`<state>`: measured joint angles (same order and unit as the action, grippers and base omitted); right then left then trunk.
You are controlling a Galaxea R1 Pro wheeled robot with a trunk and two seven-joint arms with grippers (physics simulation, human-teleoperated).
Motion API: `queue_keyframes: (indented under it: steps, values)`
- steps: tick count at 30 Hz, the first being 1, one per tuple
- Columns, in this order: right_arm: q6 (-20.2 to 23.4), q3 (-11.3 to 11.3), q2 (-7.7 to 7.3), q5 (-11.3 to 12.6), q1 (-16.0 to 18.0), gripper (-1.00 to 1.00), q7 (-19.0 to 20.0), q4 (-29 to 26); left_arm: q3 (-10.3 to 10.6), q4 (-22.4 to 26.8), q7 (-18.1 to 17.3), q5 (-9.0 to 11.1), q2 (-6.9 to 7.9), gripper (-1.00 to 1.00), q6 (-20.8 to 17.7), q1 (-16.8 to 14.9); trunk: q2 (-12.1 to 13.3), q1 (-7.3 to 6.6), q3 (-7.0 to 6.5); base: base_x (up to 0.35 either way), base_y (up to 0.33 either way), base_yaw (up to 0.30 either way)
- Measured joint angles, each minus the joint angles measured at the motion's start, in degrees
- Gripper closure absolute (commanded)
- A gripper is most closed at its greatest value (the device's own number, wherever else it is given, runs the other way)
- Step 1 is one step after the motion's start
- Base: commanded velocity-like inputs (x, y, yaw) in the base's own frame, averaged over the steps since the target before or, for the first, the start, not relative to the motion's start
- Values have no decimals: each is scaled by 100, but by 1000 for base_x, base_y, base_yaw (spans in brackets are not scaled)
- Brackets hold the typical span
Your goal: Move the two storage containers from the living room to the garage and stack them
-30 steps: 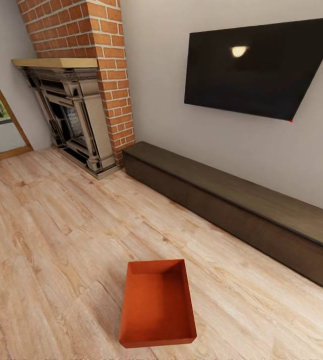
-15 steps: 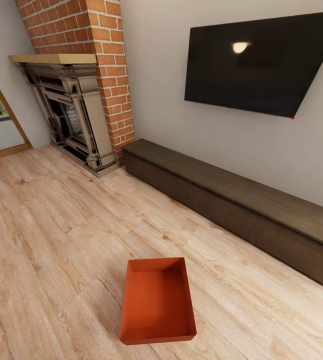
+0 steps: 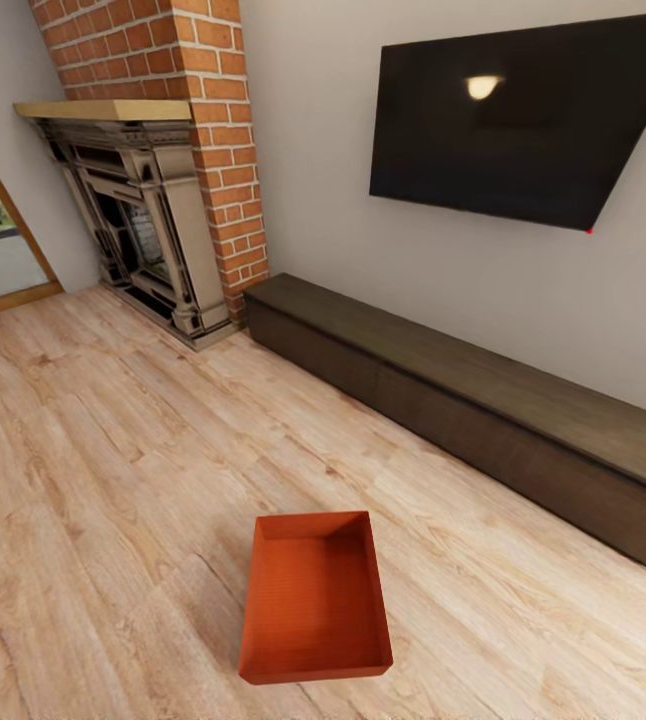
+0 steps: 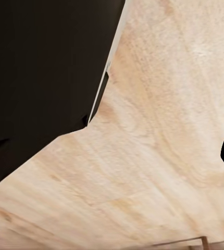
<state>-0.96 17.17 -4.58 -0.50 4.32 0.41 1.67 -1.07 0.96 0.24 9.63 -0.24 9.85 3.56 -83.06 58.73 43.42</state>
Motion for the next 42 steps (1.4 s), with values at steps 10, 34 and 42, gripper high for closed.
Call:
queue_keyframes:
  steps: [10, 34, 42]
  values:
    - [1, 2, 0, -35, 0, -100, 1, 1, 0, 0, 0, 0, 1, -100, 0, 0, 0, 0, 93, 0, 0, 0]
    - [12, -25, -36, 8, 0, -100, 5, -4, 0, 0, 0, 0, 0, -100, 0, 0, 0, 0, 273, 0, 0, 0]
    - [-86, -17, -58, 5, 0, -100, 6, -22, 0, 0, 0, 0, 1, -100, 0, 0, 0, 0, 275, 0, 0, 0]
